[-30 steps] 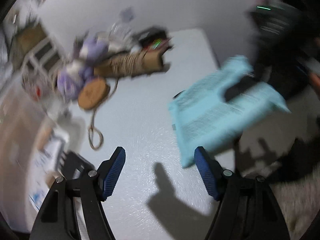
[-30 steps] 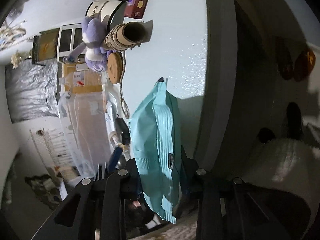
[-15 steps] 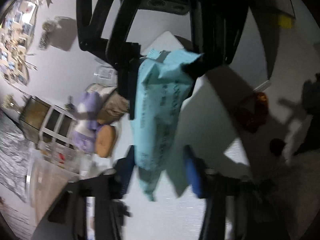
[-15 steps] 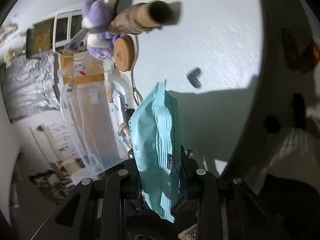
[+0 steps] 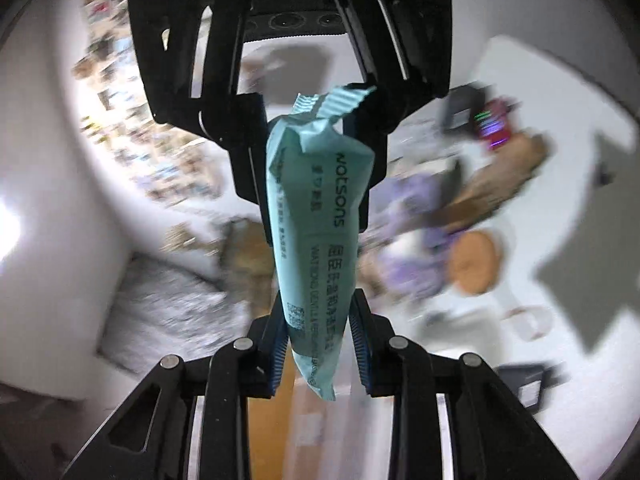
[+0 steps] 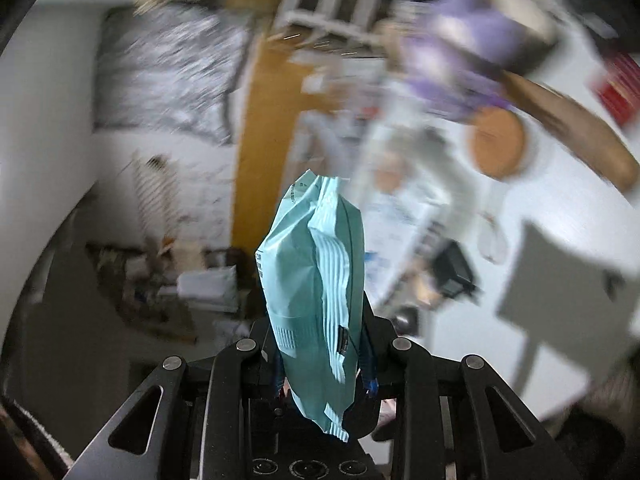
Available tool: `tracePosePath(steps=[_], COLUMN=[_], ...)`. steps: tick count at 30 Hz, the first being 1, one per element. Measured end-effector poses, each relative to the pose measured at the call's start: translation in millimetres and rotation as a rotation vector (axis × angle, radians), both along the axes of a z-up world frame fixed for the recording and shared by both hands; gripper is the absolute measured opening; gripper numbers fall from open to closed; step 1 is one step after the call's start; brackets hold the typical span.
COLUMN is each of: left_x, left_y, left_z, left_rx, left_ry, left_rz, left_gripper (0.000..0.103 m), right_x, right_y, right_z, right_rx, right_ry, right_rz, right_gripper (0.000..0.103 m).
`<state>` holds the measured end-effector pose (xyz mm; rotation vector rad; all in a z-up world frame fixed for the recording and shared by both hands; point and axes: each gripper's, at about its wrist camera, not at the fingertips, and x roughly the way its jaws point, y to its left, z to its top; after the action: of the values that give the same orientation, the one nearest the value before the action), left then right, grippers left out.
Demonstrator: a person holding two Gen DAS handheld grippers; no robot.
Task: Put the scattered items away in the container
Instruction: 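Carry the teal wipes pack over the clear container with the right gripper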
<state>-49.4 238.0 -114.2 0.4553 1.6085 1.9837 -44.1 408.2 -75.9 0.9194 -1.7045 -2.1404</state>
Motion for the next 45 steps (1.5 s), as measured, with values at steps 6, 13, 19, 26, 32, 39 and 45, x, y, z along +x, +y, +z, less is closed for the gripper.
tracePosePath(steps=[6,13,19,26,32,39,45], left_x=[-78.1,-129.8,-160.4,-167.2,-169.6,-165.9,-162.0], left_y=[-21.1,-68.2,-109.4,-151.1,-187.2,-202.1,-207.6], left_z=[60.8,59.0,41.3,31.6,26.6,23.6,27.0], left_rx=[0.080,0.118,0.149,0.320,0.531,0.616,0.641], left_ry=[0.112,0.020,-0.099,-0.325,-0.473,-0.525,-0.559], left_rz=[0.183,0.421,0.618,0.841,0.994,1.054,1.059], left_gripper=[0.029,0.036,0.079,0.079,0.079,0.079,0.079], right_x=[-100.3,-217.8,-304.4,-367.5,-389.2,-405.7,-406.9], right_y=[-29.4,-79.8,-119.9,-170.6,-207.3,-238.9,-251.9], right_z=[63.6,76.9,45.3,-24.2,-93.1,-139.2,-154.2], right_rx=[0.111,0.152,0.198,0.380,0.427,0.403,0.448], right_ry=[0.125,0.094,-0.023,-0.224,-0.381,-0.459,-0.464], right_rz=[0.187,0.450,0.623,0.809,0.887,0.878,0.882], right_gripper=[0.030,0.030,0.030,0.030,0.030,0.030,0.030])
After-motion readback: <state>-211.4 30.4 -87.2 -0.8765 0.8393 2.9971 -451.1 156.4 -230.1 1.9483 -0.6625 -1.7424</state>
